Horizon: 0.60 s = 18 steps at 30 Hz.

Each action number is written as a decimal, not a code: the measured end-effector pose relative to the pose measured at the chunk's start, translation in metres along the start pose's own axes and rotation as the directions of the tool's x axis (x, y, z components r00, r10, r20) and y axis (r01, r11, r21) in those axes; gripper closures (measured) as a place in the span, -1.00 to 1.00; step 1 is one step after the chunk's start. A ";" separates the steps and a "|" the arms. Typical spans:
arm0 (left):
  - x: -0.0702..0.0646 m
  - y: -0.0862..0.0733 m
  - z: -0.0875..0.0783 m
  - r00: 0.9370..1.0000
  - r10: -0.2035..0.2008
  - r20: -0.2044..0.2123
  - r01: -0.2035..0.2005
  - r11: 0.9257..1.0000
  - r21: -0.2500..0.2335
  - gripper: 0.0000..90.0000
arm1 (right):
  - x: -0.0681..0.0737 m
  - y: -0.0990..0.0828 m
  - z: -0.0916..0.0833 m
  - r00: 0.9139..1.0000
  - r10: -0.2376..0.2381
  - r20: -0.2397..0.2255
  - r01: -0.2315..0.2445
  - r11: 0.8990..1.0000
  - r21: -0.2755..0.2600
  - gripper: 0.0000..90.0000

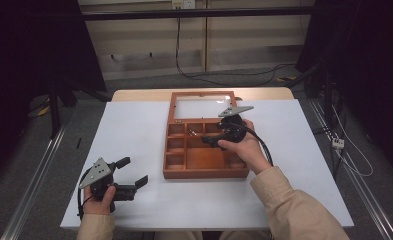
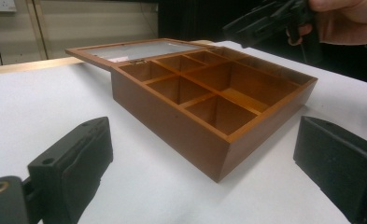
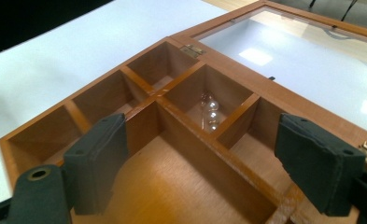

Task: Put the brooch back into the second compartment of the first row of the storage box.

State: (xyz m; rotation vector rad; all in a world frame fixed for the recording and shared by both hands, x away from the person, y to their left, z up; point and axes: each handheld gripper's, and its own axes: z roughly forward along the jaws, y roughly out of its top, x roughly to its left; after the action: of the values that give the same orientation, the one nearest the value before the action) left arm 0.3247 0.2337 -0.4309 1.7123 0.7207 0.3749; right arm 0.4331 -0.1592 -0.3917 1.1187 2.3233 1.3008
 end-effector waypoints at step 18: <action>-0.001 0.000 0.000 1.000 0.002 0.002 -0.002 1.000 0.001 -0.90 | 0.007 -0.026 -0.038 0.999 -0.042 0.011 0.042 0.999 -0.019 -0.63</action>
State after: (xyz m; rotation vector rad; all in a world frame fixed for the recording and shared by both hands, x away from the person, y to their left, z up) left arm 0.3240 0.2325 -0.4308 1.7140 0.7181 0.3744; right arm 0.3941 -0.1853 -0.3904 1.0621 2.3094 1.2962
